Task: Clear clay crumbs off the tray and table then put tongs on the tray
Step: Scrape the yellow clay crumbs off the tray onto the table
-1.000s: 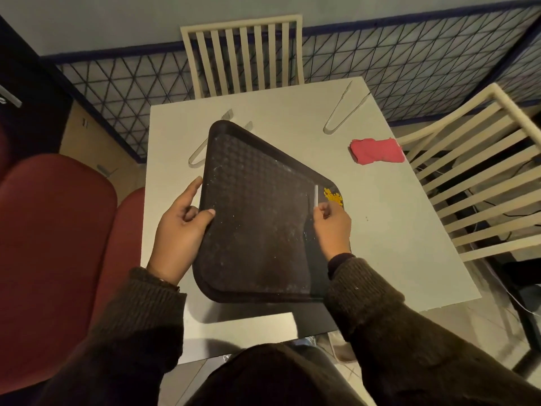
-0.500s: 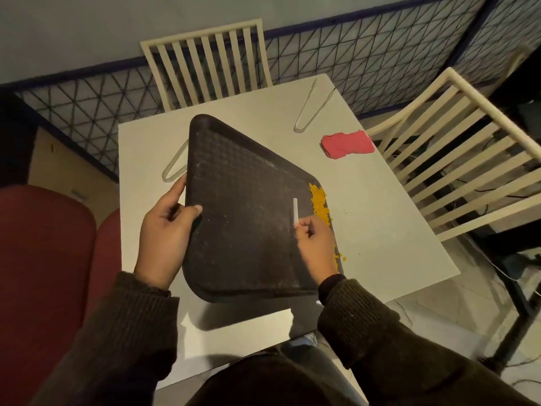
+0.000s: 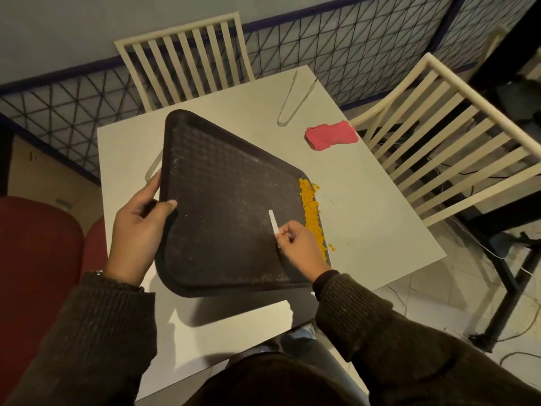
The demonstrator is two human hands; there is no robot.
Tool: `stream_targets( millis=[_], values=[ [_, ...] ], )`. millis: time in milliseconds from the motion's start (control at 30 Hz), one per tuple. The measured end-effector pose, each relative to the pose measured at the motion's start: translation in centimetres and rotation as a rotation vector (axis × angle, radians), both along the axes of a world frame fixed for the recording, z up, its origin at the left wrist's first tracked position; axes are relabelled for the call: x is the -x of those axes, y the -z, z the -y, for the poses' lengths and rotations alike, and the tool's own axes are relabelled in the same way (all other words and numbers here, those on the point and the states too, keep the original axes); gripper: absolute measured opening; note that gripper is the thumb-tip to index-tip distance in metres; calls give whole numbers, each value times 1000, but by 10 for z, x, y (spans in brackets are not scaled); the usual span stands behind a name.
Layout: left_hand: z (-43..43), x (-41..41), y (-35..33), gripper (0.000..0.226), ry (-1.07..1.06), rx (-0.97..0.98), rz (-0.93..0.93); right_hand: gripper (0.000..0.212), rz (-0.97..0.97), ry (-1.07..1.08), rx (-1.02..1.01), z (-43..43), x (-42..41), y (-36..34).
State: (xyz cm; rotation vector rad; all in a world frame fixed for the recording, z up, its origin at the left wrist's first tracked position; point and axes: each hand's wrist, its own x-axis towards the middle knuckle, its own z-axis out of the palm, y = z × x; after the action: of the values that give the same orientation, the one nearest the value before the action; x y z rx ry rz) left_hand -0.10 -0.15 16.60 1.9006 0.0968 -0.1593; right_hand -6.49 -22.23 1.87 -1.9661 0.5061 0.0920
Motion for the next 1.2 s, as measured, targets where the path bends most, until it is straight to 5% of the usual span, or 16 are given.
stream_targets(
  millis=[133, 233, 367, 467, 700, 800, 1033, 1200],
  values=[
    [-5, 3, -1, 54, 20, 36, -20, 10, 9, 148, 47, 9, 9, 8],
    [-11, 13, -3, 65, 73, 105, -84, 14, -75, 43, 42, 7, 11, 18],
    [-8, 43, 8, 80, 116, 351, -99, 20, -68, 76, -46, 2, 6, 24],
    [-1, 61, 27, 85, 5, 263, 88, 23, -57, 61, -52, 0, 6, 22],
    [1, 45, 33, 47, -193, -69, 401, 10, -57, 109, 111, 50, 41, 30],
    [2, 37, 30, 45, -205, -39, 397, 11, -142, 36, 299, 79, 69, 44],
    [-7, 32, 29, 47, -192, -29, 358, 11, -295, -279, 256, 83, 103, 62],
    [-16, 28, 33, 48, -202, -25, 335, 13, -245, -216, 319, 80, 92, 61]
  ],
)
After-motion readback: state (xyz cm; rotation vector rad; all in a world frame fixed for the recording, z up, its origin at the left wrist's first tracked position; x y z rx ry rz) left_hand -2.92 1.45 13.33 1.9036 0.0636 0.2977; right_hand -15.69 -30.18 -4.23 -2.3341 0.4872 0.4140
